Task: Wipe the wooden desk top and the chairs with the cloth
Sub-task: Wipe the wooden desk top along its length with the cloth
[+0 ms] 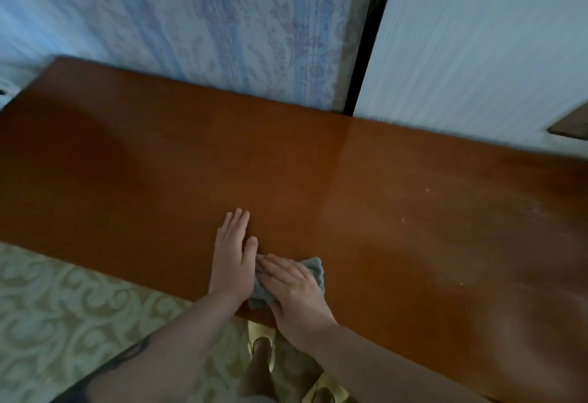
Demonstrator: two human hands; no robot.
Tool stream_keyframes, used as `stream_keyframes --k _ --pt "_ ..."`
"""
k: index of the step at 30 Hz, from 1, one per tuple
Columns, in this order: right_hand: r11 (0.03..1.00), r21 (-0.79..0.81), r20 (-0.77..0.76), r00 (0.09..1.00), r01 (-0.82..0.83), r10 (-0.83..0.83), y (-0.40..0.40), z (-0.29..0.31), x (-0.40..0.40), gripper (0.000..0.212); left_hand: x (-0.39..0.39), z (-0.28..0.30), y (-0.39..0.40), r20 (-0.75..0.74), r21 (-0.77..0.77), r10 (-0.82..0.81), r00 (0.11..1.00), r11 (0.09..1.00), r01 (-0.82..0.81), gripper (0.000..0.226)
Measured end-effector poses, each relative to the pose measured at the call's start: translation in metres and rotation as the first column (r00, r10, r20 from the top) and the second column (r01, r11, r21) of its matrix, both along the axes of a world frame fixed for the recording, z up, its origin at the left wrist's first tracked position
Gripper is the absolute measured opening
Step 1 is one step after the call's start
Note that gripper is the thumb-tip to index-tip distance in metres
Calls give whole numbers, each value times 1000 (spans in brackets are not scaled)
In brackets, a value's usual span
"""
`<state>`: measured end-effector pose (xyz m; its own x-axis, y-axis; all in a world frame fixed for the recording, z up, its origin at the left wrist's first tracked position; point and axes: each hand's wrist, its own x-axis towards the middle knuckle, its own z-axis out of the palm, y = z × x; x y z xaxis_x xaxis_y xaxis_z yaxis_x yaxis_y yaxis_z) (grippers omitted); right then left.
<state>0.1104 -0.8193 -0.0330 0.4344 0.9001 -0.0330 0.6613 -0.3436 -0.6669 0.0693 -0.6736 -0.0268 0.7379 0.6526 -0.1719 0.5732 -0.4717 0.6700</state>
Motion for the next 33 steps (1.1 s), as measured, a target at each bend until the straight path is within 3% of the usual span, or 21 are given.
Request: stream_keyframes --k 5,7,9,11,13,15,21,24,27,30,31,33 --pt "938 14 -195 919 -347 343 13 23 -5 47 -2 16 12 -14 -186 -43 999 982 40 50" --pt "943 78 -181 926 -323 332 5 37 5 47 5 18 15 -6 -242 -17 1000 970 15 49" --pt "980 169 -66 991 -103 115 -18 41 25 45 15 14 14 -80 -258 -21 997 966 -1 50" --pt "940 216 67 957 263 -283 -44 34 53 44 23 6 8 -205 -207 -41 978 978 -2 55" --pt "811 73 144 799 580 -584 -63 30 74 48 27 0 3 -341 -115 -57 938 993 19 62" --pt "739 -142 227 749 658 -623 -72 17 68 48 29 0 2 -434 -61 -80 897 996 59 66" --pt "778 -148 271 782 610 -562 -54 -10 -3 56 28 3 -2 -466 -25 -116 877 993 119 71" --pt "790 -118 278 784 601 -555 -32 -9 -28 65 23 8 6 -366 -171 -151 918 981 93 66" --pt "905 -133 233 900 404 -367 -6 0 -57 67 19 14 13 -296 -274 -178 939 957 95 63" --pt "989 -93 27 993 116 -114 14 11 -65 53 23 10 9 -344 -153 -172 923 980 125 65" --pt "994 -64 -49 994 93 -96 12 16 -60 49 24 8 7 -358 -101 -164 919 985 136 66" --pt "986 7 -49 985 164 -164 -4 22 -47 47 21 5 5 -344 -54 -166 924 986 157 65"
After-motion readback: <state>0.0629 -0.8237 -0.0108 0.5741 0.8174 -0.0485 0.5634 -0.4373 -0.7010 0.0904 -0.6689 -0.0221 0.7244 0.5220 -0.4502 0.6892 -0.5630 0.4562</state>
